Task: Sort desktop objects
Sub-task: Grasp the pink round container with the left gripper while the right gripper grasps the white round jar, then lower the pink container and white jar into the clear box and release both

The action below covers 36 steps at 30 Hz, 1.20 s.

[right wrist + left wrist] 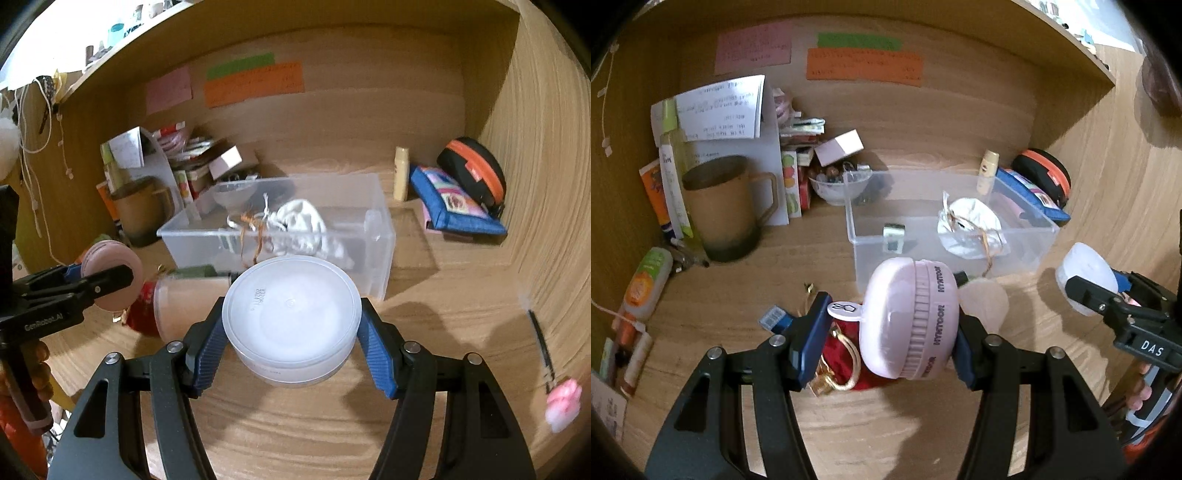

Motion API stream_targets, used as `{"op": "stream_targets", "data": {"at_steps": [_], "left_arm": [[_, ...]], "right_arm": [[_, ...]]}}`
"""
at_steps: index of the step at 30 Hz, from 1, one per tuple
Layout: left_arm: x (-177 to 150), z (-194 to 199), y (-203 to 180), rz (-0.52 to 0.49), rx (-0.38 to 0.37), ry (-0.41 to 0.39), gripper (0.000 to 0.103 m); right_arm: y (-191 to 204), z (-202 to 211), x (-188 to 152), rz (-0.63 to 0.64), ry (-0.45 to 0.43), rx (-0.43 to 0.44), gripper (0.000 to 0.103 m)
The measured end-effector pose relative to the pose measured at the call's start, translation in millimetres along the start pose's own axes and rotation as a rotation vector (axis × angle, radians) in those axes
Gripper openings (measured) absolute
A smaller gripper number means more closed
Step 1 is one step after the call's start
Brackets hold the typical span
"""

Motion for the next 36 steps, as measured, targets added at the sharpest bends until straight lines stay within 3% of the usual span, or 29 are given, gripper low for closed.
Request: {"op": "stream_targets", "data": {"at_steps": [23, 36], "left_arm": [[77.9, -20.8, 14.8, -0.020, 0.001, -0.064, 0.058], [105.3, -68.7, 19.3, -0.027, -0.065, 0.010, 0.058]], "right_arm": [[-26.3, -28.9, 60.7, -0.001, -0.056, -0.011, 0.063], [-44.1, -75.6, 83.3, 0.011, 0.014, -0.002, 0.063]]}}
Point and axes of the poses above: each gripper's, at about its wrist camera, not at the fingertips, and z roughly against the way its jaws point, y to its left, x to its top, the point moved 2 cm from there along -z, roughly the way its jaws point, and after that the axes turned 6 degrees about -y, right-handed, at the moved point
